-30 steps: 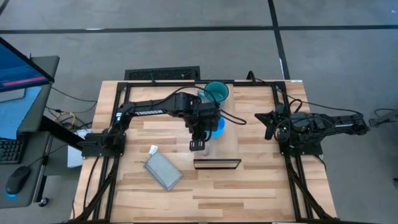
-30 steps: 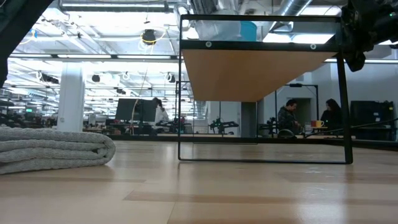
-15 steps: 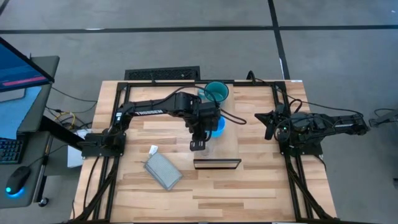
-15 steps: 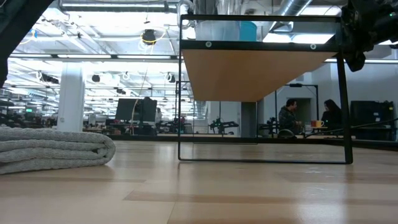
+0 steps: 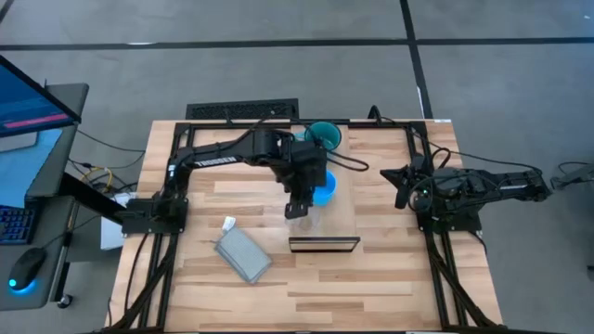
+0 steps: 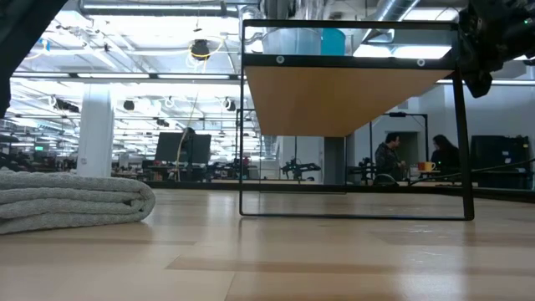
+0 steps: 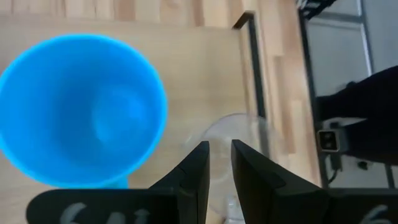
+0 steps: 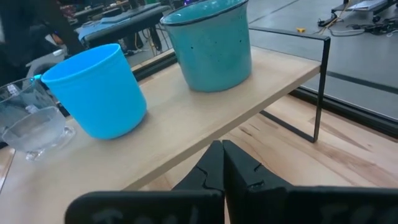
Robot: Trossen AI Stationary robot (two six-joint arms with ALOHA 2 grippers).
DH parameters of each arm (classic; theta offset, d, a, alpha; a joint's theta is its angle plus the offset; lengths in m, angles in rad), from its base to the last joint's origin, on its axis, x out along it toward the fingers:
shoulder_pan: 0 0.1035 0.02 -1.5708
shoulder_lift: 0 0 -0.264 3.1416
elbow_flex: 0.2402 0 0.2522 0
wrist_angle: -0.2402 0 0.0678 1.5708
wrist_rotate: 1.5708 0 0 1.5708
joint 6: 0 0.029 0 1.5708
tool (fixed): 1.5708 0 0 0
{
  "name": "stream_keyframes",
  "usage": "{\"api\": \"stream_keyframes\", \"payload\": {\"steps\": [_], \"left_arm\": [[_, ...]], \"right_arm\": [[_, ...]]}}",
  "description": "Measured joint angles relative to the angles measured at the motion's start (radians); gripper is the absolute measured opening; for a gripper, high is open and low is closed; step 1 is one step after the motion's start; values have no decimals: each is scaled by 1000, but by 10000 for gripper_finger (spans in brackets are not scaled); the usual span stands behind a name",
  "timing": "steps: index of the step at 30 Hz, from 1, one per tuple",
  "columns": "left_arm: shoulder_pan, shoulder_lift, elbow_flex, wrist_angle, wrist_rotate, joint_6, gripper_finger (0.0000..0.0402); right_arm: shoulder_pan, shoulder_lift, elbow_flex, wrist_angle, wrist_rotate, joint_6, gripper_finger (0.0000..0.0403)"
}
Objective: Stack small to large cups/mugs on shelf
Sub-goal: Put the transparent mug on the shelf
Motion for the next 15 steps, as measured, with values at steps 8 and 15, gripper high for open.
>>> {"api": "stream_keyframes", "payload": {"steps": [8, 15], "left_arm": [[-15, -30, 0, -54, 0, -32, 57], [-59, -30, 0, -56, 5, 38, 57]], "right_arm": [[0, 0, 0, -4, 0, 0, 15], [0, 0, 0, -7, 0, 0, 14]]}}
